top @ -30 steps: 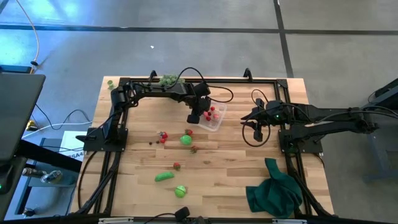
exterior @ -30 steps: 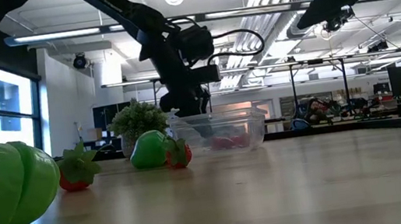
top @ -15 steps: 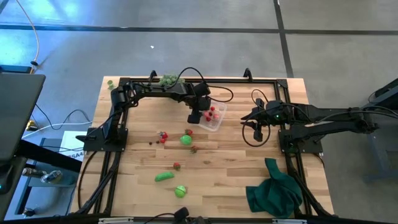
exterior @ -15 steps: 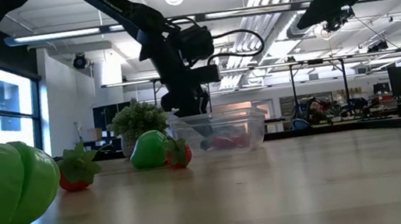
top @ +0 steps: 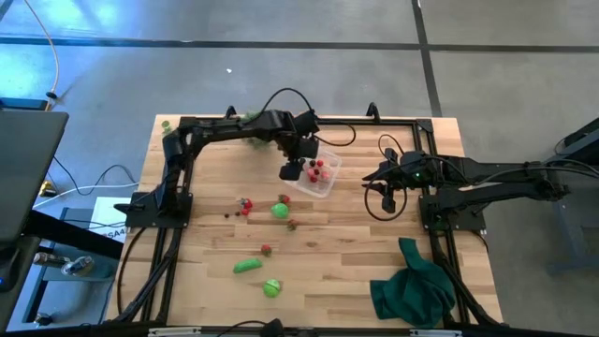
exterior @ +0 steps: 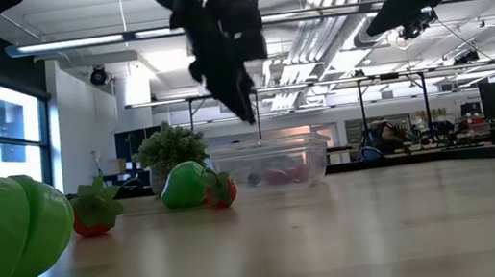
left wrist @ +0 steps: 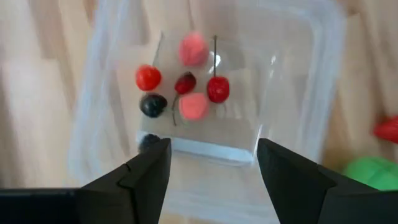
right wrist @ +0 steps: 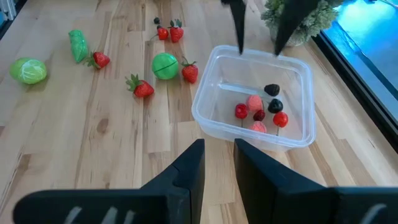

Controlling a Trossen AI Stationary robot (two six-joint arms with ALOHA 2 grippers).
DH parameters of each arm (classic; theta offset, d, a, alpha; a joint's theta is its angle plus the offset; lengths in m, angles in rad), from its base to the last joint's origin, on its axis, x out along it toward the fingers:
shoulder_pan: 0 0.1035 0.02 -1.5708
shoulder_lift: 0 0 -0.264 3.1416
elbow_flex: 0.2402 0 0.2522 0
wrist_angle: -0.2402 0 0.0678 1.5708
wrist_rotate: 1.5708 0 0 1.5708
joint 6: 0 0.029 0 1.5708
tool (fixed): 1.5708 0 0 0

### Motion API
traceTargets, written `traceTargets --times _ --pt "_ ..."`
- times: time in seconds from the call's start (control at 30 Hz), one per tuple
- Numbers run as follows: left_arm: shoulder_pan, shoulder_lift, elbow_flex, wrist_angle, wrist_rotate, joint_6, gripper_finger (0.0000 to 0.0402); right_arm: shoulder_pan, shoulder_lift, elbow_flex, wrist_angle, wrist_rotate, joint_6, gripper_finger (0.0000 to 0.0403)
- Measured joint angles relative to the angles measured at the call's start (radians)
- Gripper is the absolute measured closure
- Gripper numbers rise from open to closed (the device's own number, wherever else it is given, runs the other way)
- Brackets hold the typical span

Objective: Pick and placing Produce into tupperware
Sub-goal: Put the cabbage into the transparent container

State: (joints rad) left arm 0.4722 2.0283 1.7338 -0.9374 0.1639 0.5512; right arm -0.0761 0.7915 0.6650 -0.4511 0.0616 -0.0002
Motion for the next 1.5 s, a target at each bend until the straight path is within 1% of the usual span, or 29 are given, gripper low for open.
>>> traceTargets --times 0.1,0.17,0.37,0.5,0.7,0.9,1.03,1.1,1.17,1.23,1.33,1.5 --pt "-0.019 -0.035 0.054 -0.092 -0.021 -0.001 0.0172 0.0 0.0 0.0 0.0 0.001 0.0 0.0327" --pt "-0.04 -0.066 0.073 -0.124 -0.057 -0.006 0.0172 0.0 0.0 0.0 -0.001 0.001 0.0 0.0327" --pt "-0.11 -0.205 0.073 -0.243 -0.12 -0.048 0.0172 0.0 0.0 0.0 0.0 0.002 0.0 0.0327" --pt "-0.174 -0.287 0.072 -0.289 -0.176 -0.092 0.0172 0.0 0.0 0.0 0.0 0.002 0.0 0.0327" --pt "-0.257 -0.368 0.072 -0.342 -0.244 -0.158 0.0172 0.0 0.0 0.0 -0.001 0.002 0.0 0.0327" --pt "-0.315 -0.4 0.072 -0.413 -0.261 -0.193 0.0172 0.0 0.0 0.0 0.0 0.002 0.0 0.0327" --pt "-0.394 -0.414 0.071 -0.46 -0.269 -0.138 0.0172 0.0 0.0 0.0 0.0 0.002 0.0 0.0327" --pt "-0.443 -0.42 0.071 -0.473 -0.247 -0.1 0.0172 0.0 0.0 0.0 0.0 0.003 0.0 0.0327" --pt "-0.491 -0.422 0.072 -0.47 -0.21 -0.095 0.0172 0.0 0.0 0.0 -0.001 0.006 0.0 0.0327" --pt "-0.53 -0.42 0.071 -0.469 -0.187 -0.109 0.0172 0.0 0.0 0.0 0.0 0.006 0.0 0.0327" --pt "-0.587 -0.42 0.071 -0.468 -0.183 -0.152 0.0172 0.0 0.0 0.0 0.0 0.005 0.0 0.0327" --pt "-0.666 -0.423 0.071 -0.469 -0.247 -0.232 0.0172 0.0 0.0 0.0 0.0 0.005 0.0 0.0327"
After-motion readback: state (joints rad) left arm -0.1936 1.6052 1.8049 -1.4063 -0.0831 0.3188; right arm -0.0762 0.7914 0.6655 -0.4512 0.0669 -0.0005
